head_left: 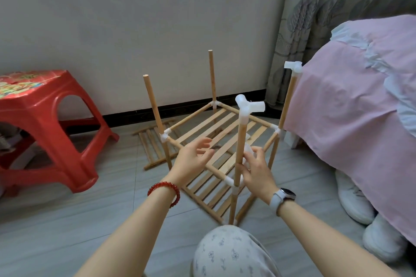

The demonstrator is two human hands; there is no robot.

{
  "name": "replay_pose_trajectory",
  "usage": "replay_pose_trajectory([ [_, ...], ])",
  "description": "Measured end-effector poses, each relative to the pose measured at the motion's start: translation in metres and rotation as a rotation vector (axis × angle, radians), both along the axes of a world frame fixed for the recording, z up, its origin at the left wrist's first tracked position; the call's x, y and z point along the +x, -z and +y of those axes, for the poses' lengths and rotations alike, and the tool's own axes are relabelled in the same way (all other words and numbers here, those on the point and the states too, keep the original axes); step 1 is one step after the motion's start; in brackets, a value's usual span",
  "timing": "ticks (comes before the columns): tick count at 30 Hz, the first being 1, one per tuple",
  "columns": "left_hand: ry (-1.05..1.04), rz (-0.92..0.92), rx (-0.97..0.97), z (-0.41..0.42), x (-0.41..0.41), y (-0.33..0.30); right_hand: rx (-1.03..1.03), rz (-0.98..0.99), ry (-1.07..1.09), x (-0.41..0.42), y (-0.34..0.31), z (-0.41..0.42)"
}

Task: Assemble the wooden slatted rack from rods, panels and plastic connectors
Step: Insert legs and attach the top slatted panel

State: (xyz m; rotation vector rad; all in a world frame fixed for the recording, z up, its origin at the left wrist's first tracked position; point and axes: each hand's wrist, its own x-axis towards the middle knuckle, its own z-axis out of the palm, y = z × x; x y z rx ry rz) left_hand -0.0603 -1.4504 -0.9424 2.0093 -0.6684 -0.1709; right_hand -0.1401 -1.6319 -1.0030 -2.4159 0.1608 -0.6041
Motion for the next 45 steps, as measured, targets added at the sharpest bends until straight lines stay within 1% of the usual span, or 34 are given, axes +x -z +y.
replay_pose_trajectory([
  [2,-0.035,0.021,-0.002,0.001,0.001,0.006,-0.003,0.007,0.088,-0.004,-0.001,-0.018],
  [7,-0.115,0.024,0.013,-0.007,0.003,0.018,0.023,0.087,0.395,-0.012,-0.011,-0.074],
  [10,-0.165,0.014,0.016,-0.015,0.006,0.019,0.164,0.085,0.607,-0.012,-0.019,-0.096],
  [12,-0.196,-0.001,0.02,-0.021,0.011,0.016,0.275,0.048,0.755,-0.015,-0.019,-0.102],
  [14,-0.275,-0.043,0.017,-0.026,0.018,0.011,0.361,0.023,0.83,-0.019,-0.013,-0.098],
  [15,-0.339,-0.07,0.003,-0.028,0.021,0.008,0.389,0.019,0.832,-0.02,-0.009,-0.093],
  [17,-0.503,-0.091,-0.061,-0.031,0.028,0.002,0.44,0.028,0.779,-0.017,-0.001,-0.084],
  [19,-0.666,-0.084,-0.137,-0.031,0.036,-0.004,0.481,0.084,0.683,-0.011,0.002,-0.076],
  [20,-0.708,-0.079,-0.163,-0.031,0.043,-0.007,0.485,0.119,0.631,-0.007,0.002,-0.072],
  [21,-0.699,-0.06,-0.171,-0.03,0.05,-0.008,0.479,0.149,0.582,-0.003,0.002,-0.069],
  [22,-0.636,-0.025,-0.168,-0.03,0.058,-0.01,0.47,0.174,0.529,0.002,0.001,-0.067],
  [24,-0.43,0.07,-0.141,-0.031,0.073,-0.011,0.499,0.209,0.395,0.012,-0.002,-0.061],
  [26,-0.309,0.108,-0.124,-0.031,0.083,-0.008,0.552,0.208,0.258,0.02,-0.006,-0.056],
  [29,-0.249,0.067,-0.139,-0.027,0.085,-0.004,0.615,0.193,0.118,0.029,-0.016,-0.046],
  [31,-0.193,0.047,-0.146,-0.024,0.078,-0.001,0.644,0.168,0.071,0.031,-0.024,-0.04],
  [34,-0.17,0.003,-0.164,-0.019,0.056,0.0,0.679,0.093,0.031,0.029,-0.037,-0.032],
  [37,-0.144,-0.038,-0.175,-0.006,0.03,0.002,0.671,0.037,-0.081,0.026,-0.054,-0.023],
  [40,-0.143,-0.068,-0.152,0.014,0.011,0.002,0.637,0.068,-0.227,0.023,-0.069,-0.008],
  [45,-0.07,-0.067,-0.065,0.032,-0.011,-0.003,0.669,0.124,-0.375,0.023,-0.086,0.018],
])
